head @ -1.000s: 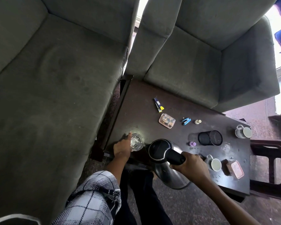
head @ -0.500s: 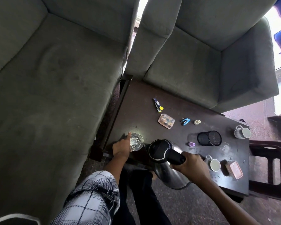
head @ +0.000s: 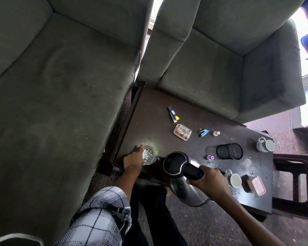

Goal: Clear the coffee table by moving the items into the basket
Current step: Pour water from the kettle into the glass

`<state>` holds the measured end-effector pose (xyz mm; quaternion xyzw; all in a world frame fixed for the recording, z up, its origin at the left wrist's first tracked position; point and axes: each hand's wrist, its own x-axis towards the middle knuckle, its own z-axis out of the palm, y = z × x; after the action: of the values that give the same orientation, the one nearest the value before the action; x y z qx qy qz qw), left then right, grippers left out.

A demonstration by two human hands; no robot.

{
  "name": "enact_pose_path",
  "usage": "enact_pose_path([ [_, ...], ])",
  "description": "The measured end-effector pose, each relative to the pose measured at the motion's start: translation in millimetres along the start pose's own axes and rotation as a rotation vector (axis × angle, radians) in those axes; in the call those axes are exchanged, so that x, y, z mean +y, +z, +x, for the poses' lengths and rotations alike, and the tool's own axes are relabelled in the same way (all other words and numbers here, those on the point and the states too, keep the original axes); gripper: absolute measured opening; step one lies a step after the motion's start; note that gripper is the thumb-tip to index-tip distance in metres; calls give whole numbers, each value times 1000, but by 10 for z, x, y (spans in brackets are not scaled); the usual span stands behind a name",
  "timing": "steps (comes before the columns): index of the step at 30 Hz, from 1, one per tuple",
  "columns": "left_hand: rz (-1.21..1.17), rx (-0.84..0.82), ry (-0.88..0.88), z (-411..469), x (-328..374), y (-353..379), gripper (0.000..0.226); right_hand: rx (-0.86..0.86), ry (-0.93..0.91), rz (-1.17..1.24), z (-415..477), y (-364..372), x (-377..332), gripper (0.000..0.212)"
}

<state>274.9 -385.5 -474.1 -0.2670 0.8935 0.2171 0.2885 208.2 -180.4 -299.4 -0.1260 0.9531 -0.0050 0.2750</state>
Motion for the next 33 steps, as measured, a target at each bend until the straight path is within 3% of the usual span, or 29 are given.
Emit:
enact_pose_path([
  [33,-6,-19,4,-11,0,-17,78,-12,-8,-29,14,8,-31,36],
])
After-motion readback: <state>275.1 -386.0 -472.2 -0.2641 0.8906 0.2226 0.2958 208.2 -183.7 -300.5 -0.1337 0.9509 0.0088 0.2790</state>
